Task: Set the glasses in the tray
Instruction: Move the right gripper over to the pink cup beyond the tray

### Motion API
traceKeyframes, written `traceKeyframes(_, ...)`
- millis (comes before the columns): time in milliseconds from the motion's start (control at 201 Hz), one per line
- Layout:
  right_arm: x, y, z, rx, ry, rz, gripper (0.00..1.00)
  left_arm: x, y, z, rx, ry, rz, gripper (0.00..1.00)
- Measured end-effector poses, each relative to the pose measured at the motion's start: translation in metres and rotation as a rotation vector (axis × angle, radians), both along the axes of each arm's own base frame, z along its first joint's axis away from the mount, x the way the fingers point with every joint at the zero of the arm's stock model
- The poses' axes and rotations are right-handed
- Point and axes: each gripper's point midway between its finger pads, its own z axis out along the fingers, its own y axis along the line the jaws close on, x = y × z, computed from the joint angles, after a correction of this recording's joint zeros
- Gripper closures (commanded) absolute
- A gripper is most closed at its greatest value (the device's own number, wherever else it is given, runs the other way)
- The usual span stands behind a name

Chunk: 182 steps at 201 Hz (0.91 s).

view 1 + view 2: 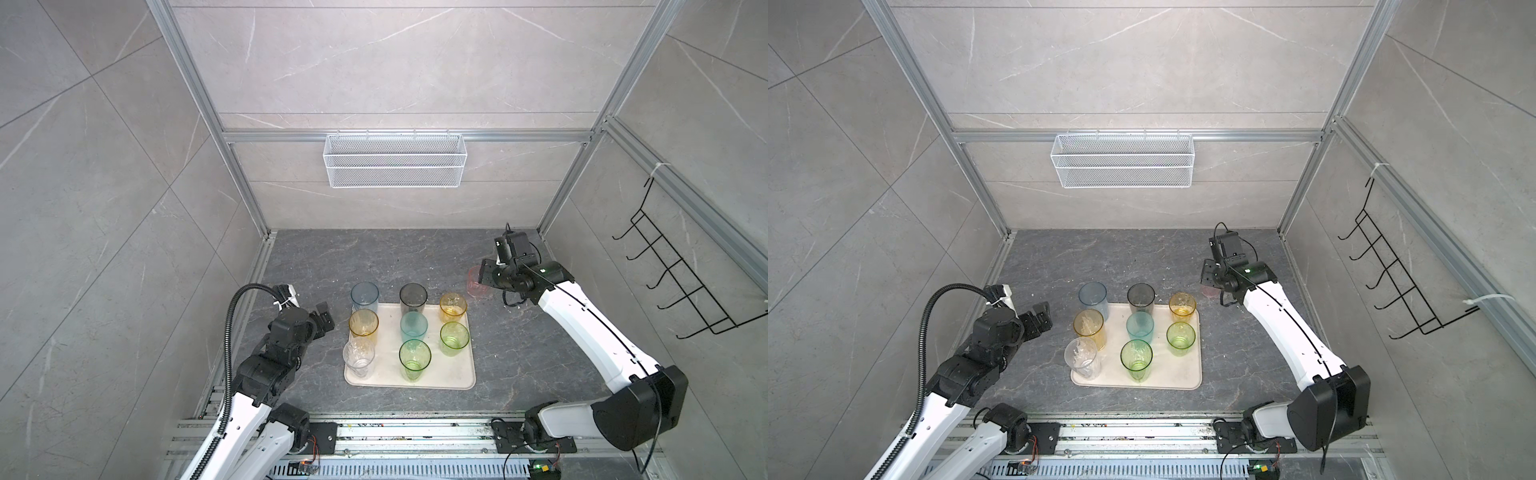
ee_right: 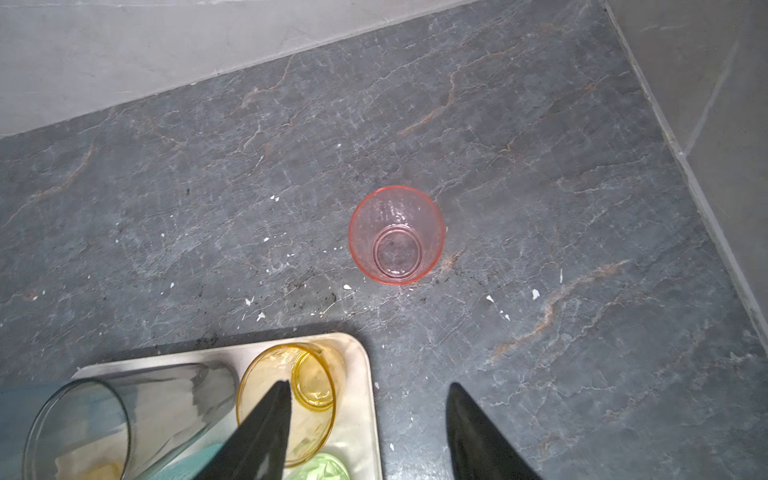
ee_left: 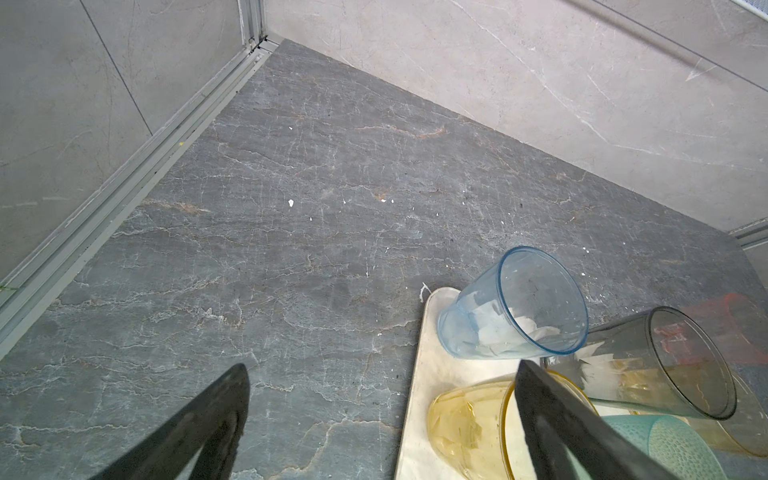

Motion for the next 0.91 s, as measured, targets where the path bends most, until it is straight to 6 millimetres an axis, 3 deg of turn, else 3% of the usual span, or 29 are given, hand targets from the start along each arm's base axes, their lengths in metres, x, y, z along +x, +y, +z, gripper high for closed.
traceKeyframes(339,0.027,-0.03,-0.027,0.005,0.032,-0.112,0.39,0.003,-0.002,-0.01,0.008,0.024,-0.003,0.0)
traceKeyframes(906,0.057,-0.048,-0.09,0.038,0.14,-0.175,0.39,0.006,-0.003,-0.012,0.009,0.027,-0.004,0.0)
